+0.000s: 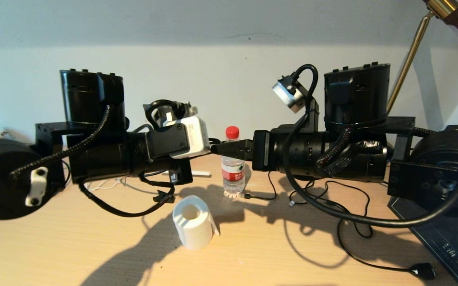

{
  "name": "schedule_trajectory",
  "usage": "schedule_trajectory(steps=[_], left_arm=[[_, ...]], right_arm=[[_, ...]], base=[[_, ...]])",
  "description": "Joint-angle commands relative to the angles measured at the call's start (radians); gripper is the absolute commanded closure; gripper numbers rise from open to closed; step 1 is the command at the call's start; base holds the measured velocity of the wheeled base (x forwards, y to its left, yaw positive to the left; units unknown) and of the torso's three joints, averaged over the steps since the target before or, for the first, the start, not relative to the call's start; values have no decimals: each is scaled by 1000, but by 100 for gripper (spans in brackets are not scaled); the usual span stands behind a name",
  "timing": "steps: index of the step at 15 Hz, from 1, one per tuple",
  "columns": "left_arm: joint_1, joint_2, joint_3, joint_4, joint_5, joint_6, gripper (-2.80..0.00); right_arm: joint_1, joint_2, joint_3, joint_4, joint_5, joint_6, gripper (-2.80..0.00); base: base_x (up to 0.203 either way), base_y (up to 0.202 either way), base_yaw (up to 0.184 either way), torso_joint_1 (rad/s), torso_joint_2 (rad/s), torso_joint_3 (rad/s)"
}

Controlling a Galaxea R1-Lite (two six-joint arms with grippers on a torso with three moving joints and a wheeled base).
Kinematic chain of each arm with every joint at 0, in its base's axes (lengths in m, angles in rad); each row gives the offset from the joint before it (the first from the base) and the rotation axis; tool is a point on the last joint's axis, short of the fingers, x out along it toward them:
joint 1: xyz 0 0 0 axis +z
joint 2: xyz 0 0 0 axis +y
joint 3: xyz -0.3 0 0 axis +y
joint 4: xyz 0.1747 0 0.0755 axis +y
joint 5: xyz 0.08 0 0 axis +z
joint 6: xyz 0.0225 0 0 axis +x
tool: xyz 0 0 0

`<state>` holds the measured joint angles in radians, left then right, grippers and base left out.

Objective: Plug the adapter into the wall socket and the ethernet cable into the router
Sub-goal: Hand it to the other hand

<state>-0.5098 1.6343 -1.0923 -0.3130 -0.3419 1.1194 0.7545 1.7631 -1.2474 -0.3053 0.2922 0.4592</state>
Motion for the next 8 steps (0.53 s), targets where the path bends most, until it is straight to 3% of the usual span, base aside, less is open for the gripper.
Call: schedule_trajectory(steps=[1,8], left_arm=[[-6,-11,10,-1,-2,6,0],[-10,-22,32,-2,-2,5,0]], right_arm=[[0,7,-5,-22,-6,3,0],[0,12,-9,-35,-21,4,0]], base=[[0,0,0,0,0,0],[0,0,0,0,0,0]])
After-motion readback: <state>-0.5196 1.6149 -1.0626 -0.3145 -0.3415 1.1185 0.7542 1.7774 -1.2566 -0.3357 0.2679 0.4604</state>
